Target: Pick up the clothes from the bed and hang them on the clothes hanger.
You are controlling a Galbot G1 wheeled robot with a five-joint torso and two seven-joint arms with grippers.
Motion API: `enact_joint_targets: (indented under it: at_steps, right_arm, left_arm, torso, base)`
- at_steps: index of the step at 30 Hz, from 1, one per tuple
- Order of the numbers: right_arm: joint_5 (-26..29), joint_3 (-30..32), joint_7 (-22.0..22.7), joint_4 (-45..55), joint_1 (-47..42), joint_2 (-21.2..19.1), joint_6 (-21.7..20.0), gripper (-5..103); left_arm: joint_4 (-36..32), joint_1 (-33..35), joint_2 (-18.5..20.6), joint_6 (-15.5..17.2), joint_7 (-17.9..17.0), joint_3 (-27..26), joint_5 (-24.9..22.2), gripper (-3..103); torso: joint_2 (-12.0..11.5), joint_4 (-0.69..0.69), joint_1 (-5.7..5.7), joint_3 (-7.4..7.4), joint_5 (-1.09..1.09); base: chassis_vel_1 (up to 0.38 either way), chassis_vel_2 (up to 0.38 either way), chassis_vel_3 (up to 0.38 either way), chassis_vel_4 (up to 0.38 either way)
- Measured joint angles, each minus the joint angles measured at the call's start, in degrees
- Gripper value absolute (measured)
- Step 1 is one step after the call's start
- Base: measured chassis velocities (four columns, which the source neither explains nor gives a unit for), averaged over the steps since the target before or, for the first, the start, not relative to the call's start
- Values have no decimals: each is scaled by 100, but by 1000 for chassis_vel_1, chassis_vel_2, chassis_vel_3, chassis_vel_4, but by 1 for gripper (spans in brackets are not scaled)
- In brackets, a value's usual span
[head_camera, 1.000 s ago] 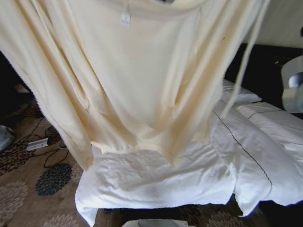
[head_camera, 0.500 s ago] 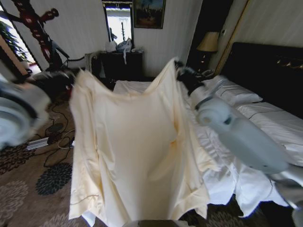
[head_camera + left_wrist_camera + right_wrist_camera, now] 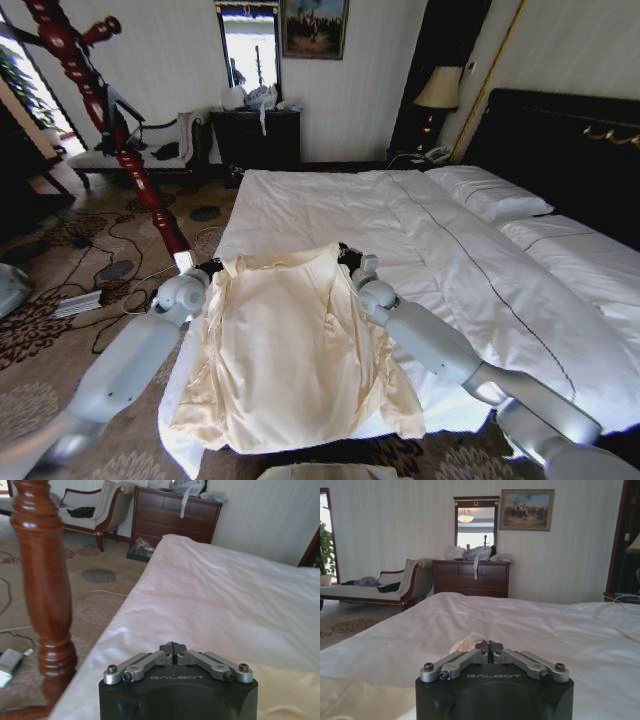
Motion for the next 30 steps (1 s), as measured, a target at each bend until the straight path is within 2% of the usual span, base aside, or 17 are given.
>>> enact_joint_targets:
  at_steps: [3,4,8,10,13,14,16,17,18,19,20,23,25,26,28,29,30]
  right_arm:
    - [-68,-69,-164,-414,154,624,72,0]
    - [-68,-69,-164,-414,154,624,72,0]
    - [216,-189,-819,-529,83,958,636,0]
    - [289,-229,-867,-502,30,976,699,0]
    - [340,-369,-836,-461,-127,988,711,0]
    - [340,-369,-836,-461,-127,988,711,0]
    - [330,-443,-577,-466,-225,991,535,-1]
    - [366,-459,-461,-465,-252,991,406,4]
    - [460,-474,-332,-442,-280,985,233,10]
    - [667,-474,-190,-361,-313,960,12,15]
    - [667,-474,-190,-361,-313,960,12,15]
    - [1022,-356,260,-38,-390,837,-493,31]
    - [1095,-311,365,72,-407,776,-612,31]
    - [1163,-258,475,201,-425,689,-745,36]
    - [1576,-6,1082,779,-500,194,-1367,47]
    - [1576,-6,1082,779,-500,194,-1367,47]
    - [1657,31,1178,880,-511,116,-1460,47]
  left_arm:
    - [335,-278,-550,-418,93,51,-83,0]
    - [335,-278,-550,-418,93,51,-83,0]
    - [690,-469,-1174,-813,281,62,-162,0]
    - [785,-480,-1307,-874,312,55,-133,0]
    - [1122,-477,-1697,-982,389,19,76,0]
    - [1122,-477,-1697,-982,389,19,76,0]
    - [1297,-422,-1905,-954,403,23,290,-3]
    - [1308,-396,-1957,-909,390,29,336,-3]
    - [1289,-364,-2005,-818,334,36,346,3]
    - [1187,-317,-2018,-650,189,37,284,7]
    - [1187,-317,-2018,-650,189,37,284,7]
    - [709,-212,-1751,-283,-303,34,-141,23]
    - [570,-185,-1634,-184,-390,21,-268,23]
    - [409,-150,-1502,-82,-501,-3,-421,29]
    - [-267,16,-999,271,-824,-148,-1025,40]
    - [-267,16,-999,271,-824,-148,-1025,40]
    - [-374,48,-926,322,-864,-179,-1118,45]
  torso:
    - [0,4,1,0,3]
    - [0,4,1,0,3]
    - [1,0,0,0,2]
    - [1,-1,0,0,2]
    - [1,0,1,0,3]
    - [1,0,1,0,3]
    - [1,-2,1,0,2]
    - [0,-1,1,0,3]
    - [1,-2,1,0,2]
    - [1,-2,1,0,1]
    - [1,-2,1,0,1]
    - [1,0,1,0,2]
    - [1,1,1,0,3]
    - [1,2,1,0,2]
    - [1,4,1,0,3]
    - [1,4,1,0,3]
    - [1,3,1,0,3]
  base:
    - [0,0,0,0]
    - [0,0,0,0]
    - [0,0,0,0]
    - [0,0,0,0]
    - [0,0,0,0]
    - [0,0,0,0]
    - [0,0,0,0]
    - [0,0,0,0]
    - [0,0,0,0]
    - [0,0,0,0]
    - [0,0,0,0]
    - [0,0,0,0]
    - [0,0,0,0]
    - [0,0,0,0]
    - [0,0,0,0]
    - [0,0,0,0]
    - [0,0,0,0]
